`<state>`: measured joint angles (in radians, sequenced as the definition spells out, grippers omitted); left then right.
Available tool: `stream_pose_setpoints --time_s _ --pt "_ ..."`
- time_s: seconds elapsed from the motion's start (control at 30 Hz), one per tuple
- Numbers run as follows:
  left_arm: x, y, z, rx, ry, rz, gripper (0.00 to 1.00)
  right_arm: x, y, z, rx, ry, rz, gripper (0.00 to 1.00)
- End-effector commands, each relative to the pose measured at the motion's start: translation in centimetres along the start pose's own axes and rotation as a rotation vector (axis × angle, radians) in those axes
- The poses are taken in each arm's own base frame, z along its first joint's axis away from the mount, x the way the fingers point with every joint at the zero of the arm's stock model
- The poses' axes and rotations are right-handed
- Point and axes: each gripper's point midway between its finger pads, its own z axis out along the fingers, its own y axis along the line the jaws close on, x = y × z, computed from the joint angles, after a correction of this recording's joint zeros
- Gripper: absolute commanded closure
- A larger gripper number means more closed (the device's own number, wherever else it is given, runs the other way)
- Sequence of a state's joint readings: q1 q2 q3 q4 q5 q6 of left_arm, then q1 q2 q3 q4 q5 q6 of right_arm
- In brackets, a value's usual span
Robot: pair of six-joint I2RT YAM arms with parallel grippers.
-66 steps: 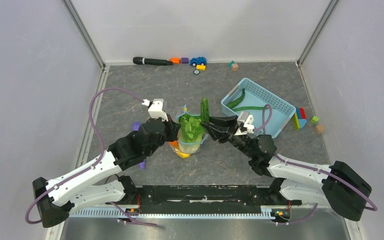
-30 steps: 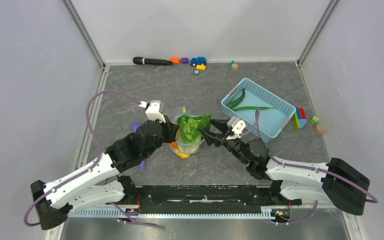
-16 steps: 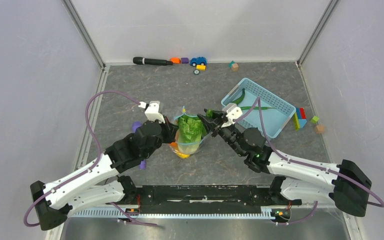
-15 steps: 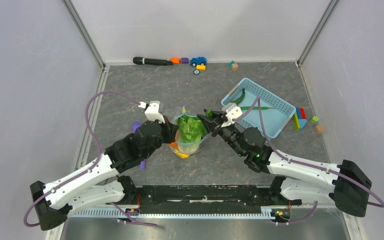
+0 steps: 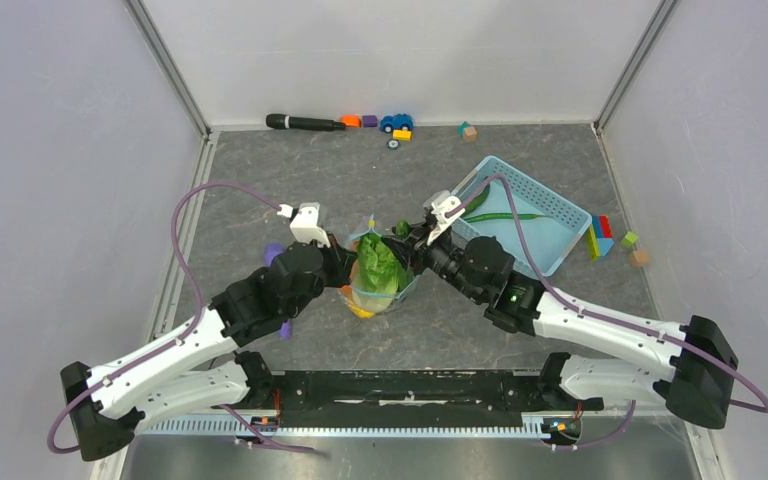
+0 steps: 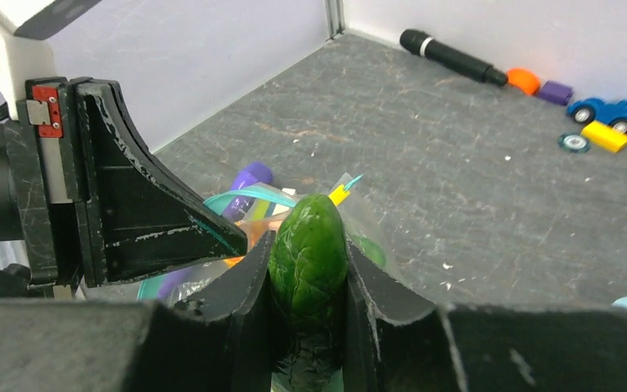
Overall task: Place the food in the zip-top bag and seal the zipper
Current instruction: Place the fake vegetable in the zipper food storage bag.
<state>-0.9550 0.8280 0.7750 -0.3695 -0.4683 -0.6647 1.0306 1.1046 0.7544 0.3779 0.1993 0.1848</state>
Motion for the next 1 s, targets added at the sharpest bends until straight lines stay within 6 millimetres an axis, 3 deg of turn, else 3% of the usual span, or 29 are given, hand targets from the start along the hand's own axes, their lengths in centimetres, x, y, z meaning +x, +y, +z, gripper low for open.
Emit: stream_pose_setpoints --time_s 0.0,0.27,0.53,0.7,0.97 --pt "-0.3 -0.1 -0.2 0.005 -0.02 -0.052 0.98 1.0 0.9 0.0 -0.03 -0.009 0.108 1.0" --pt "-0.1 0.0 -0.5 0.016 -0.018 -0.075 0.98 1.8 1.6 -0.8 -0.085 -0.081 0.188 1.0" --pt "-0.4 0.1 -0.8 0.011 -0.027 -0.095 0.98 2.2 2.4 -2.4 -0.187 -0.206 0.114 1.0" --pt "-0.4 0.4 -0.8 -0.003 -0.03 -0.103 0.98 3.2 4.3 -2.1 -0.299 -0.172 0.053 1.0" --pt "-0.7 0.8 -1.0 -0.022 -0.046 -0.105 0.98 6.4 3.6 -1.7 -0.287 -0.066 -0.081 1.0"
